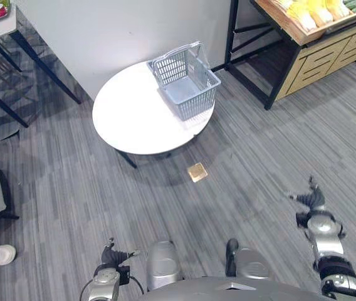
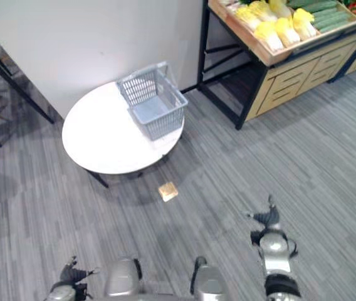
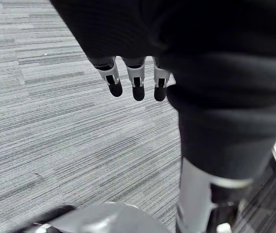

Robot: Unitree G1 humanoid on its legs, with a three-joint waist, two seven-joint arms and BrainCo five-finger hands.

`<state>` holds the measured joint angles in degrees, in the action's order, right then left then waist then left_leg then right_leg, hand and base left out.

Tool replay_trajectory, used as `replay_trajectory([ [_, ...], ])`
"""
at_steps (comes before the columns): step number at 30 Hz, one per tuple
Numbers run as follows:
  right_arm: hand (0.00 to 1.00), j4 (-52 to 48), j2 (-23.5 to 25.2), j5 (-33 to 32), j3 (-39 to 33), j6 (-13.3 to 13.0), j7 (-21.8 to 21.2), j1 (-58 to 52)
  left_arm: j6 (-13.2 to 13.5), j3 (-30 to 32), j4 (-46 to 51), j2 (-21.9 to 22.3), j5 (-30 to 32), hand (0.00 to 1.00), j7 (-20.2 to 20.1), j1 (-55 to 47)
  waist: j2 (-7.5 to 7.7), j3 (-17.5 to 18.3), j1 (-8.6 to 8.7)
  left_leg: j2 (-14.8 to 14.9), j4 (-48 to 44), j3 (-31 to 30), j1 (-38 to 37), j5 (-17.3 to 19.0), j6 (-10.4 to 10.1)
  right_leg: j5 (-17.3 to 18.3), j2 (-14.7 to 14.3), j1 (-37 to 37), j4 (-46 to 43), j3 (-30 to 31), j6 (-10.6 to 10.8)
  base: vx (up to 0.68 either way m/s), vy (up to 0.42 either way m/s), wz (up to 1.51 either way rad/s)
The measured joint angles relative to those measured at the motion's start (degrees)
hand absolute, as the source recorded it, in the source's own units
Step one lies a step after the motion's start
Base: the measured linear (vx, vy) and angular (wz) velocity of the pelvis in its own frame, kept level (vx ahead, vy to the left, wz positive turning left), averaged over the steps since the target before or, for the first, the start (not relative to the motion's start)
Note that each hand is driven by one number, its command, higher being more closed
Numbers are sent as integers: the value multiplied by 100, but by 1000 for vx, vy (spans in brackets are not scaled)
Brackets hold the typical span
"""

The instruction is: Pick vegetable in the basket

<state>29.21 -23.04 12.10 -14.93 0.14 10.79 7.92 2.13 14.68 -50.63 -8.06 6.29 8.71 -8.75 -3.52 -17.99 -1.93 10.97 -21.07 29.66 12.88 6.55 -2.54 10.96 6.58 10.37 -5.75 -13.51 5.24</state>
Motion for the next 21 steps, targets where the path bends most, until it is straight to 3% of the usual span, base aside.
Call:
replay_trajectory([
  [1, 0, -69, -190, 50, 7, 3, 65, 89, 2, 27, -11, 65, 4, 0, 0, -54, -73, 44, -25, -94, 695, 324, -27, -821, 634, 209, -30, 206, -20, -105, 214, 446, 164, 57],
  [2, 0, -92, -174, 69, 76, 12, 112, 263, 0, 112, -15, 50, 12, 0, -1, -51, 210, 99, -68, -412, 754, 457, -158, -760, 903, 325, 201, 287, -107, -161, 303, 531, 192, 55],
  [5, 0, -380, -289, 615, 238, -30, 218, 779, -42, 224, -37, 267, 131, 0, 0, -167, 561, 286, -213, -841, 789, 349, -370, -317, 1066, 284, 585, 316, -654, -200, 372, 484, 184, 42],
  [6, 0, -385, -290, 703, 247, -55, 248, 899, -49, 218, -41, 301, 158, 0, -1, -193, 575, 293, -230, -910, 820, 284, -488, -237, 1054, 258, 652, 294, -976, -198, 418, 551, 217, 58],
  [7, 0, -392, -290, 777, 347, -61, 300, 1098, -63, 213, -45, 322, 219, 0, -5, -259, 581, 296, -224, -1033, 892, 81, -763, -105, 992, 130, 802, 87, -1986, -173, 628, 438, 132, 80],
  [8, 0, -418, -303, 866, 518, -63, 299, 1193, -71, 205, -65, 257, 229, 0, -5, -288, 599, 297, -200, -1136, 1013, -182, -1055, -23, 941, -217, 942, -339, -3349, 59, 873, 499, 86, 101],
  [9, 0, -423, -306, 938, 685, -62, 294, 1260, -75, 191, -99, 183, 239, 0, -2, -287, 616, 300, -210, -1169, 1091, -335, -1240, 28, 891, -179, 959, -721, -4328, 314, 941, 389, 3, 88],
  [10, 0, -431, -306, 953, 812, -62, 291, 1306, -79, 164, -145, 133, 244, 0, 0, -285, 616, 300, -222, -1182, 1135, -424, -1366, 34, 882, -108, 945, -964, -4816, 423, 907, 405, -84, 86],
  [11, 0, -439, -310, 1011, 1136, -63, 289, 1491, -93, 89, -262, 38, 262, 0, 8, -289, 587, 285, -217, -1186, 1328, -649, -1678, 24, 860, 99, 983, -1454, -5408, 469, 528, 316, -100, 79],
  [13, 0, -468, -374, 1149, 1269, -111, 292, 1623, -132, 34, -262, -25, 398, 0, 13, -255, 566, 273, -199, -1163, 1491, -945, -1828, -20, 792, 292, 1056, -1818, -5142, 391, 166, 258, -132, 92],
  [14, 0, -467, -614, 1182, 1353, -138, 289, 1678, -131, -63, -238, -69, 415, 0, 23, -145, 531, 252, -179, -1111, 1578, -1248, -1828, -56, 694, 383, 1043, -2031, -4430, 381, 1, 233, -226, 134],
  [16, 0, -470, -982, 1182, 1346, -151, 287, 1692, -122, -212, -224, -154, 440, 0, 17, 50, 515, 245, -138, -1029, 1652, -1699, -1723, -116, 491, 347, 900, -2115, -2825, 687, 38, 212, -292, 137],
  [17, 0, -476, -1170, 1184, 1339, -145, 288, 1697, -101, -283, -165, -244, 439, 0, 14, 105, 576, 276, -97, -1027, 1689, -1951, -1627, -139, 298, 18, 809, -2103, -1708, 994, 94, 194, -391, 119],
  [18, 0, -479, -1238, 1263, 1310, -137, 301, 1700, -76, -346, -25, -406, 448, 0, 15, 89, 789, 293, -76, -1125, 1710, -2158, -1551, -139, 109, -781, 876, -2054, -874, 1229, 253, 242, -496, 110],
  [19, 0, -448, -1326, 1312, 1306, -139, 295, 1715, -69, -347, -54, -355, 447, 0, 27, 176, 679, 224, -77, -1042, 1716, -2264, -1578, -127, 5, -702, 812, -1985, -929, 1131, 314, 244, -437, 74],
  [20, 0, -400, -1374, 1402, 1362, -107, 276, 1729, 23, -463, 9, -313, 450, 0, 5, 143, 497, 291, -93, -801, 1800, -2045, -1510, -247, -173, -700, 634, -1959, -810, 916, 190, 199, -319, 46],
  [21, 0, -375, -1391, 1404, 1384, -107, 252, 1800, 92, -468, 50, -268, 449, 0, 5, 141, 332, 285, -71, -587, 1831, -1924, -1448, -269, -222, -669, 464, -1981, -798, 761, 129, 174, -257, 33],
])
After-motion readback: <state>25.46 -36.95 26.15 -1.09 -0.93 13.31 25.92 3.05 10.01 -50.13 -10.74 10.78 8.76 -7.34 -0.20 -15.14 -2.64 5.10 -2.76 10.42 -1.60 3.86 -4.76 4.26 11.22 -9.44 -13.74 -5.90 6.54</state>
